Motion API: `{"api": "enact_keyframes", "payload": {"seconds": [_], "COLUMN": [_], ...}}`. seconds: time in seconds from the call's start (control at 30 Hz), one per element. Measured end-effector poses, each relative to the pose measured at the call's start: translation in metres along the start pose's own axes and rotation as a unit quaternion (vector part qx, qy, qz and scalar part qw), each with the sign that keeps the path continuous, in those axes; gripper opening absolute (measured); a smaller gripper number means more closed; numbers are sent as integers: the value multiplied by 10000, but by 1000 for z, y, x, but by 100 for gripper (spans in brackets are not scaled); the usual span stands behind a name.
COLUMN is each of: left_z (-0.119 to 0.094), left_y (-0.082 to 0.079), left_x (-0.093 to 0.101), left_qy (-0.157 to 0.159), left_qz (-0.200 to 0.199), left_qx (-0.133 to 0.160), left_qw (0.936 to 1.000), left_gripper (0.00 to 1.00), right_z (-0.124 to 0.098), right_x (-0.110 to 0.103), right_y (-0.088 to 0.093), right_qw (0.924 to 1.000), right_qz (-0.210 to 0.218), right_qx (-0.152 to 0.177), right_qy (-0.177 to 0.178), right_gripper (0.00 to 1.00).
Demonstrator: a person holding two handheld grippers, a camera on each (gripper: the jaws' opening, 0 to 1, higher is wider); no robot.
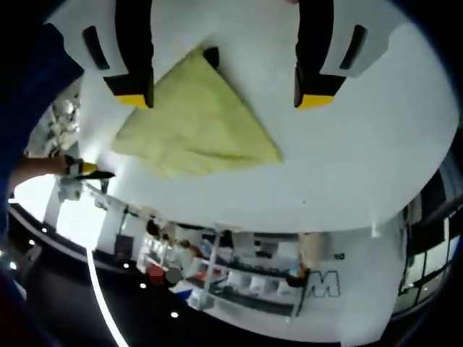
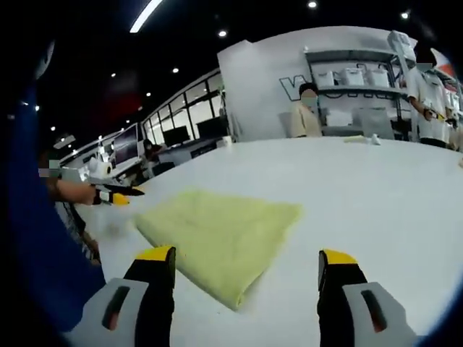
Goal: Fold the garment on the visible template until the final outline fits inside the template.
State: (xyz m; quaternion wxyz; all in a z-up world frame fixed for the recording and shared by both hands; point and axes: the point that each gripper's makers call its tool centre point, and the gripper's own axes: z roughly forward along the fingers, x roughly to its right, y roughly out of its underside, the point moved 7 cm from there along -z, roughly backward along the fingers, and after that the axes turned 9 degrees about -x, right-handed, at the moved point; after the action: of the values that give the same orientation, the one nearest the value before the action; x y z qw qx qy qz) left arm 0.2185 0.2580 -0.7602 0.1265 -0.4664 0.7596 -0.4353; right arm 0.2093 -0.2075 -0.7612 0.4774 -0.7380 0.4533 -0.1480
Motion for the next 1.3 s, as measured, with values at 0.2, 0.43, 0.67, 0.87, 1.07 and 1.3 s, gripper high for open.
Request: {"api": "enact_keyframes", "payload": {"seconds": [0.2,0.43,0.67,0.87,1.07,1.3], "left_z": [-15,-32,-52,-62,-66,-67], "left_y": [7,17,28,39,45,46], "left_x": [13,26,26,30,34,38], "left_qy": [98,192,133,71,78,101], "left_qz": [-51,-162,-180,-205,-238,-258], "left_qx": [-38,-55,-69,-122,-99,-53], "left_qw": [9999,9997,9997,9997,9996,9996], "left_gripper": [95,99,99,99,99,99], "right_z": [-14,-31,-45,-52,-53,-51], "right_x": [-21,-36,-48,-55,-59,-60], "right_y": [-1,0,6,10,12,14], "right_qw": [9996,9994,9993,9991,9991,9990], "right_qz": [135,159,184,259,239,206], "right_qx": [139,189,174,158,123,78], "right_qy": [-194,-238,-281,-306,-342,-377], "right_gripper": [99,99,99,99,99,99]}}
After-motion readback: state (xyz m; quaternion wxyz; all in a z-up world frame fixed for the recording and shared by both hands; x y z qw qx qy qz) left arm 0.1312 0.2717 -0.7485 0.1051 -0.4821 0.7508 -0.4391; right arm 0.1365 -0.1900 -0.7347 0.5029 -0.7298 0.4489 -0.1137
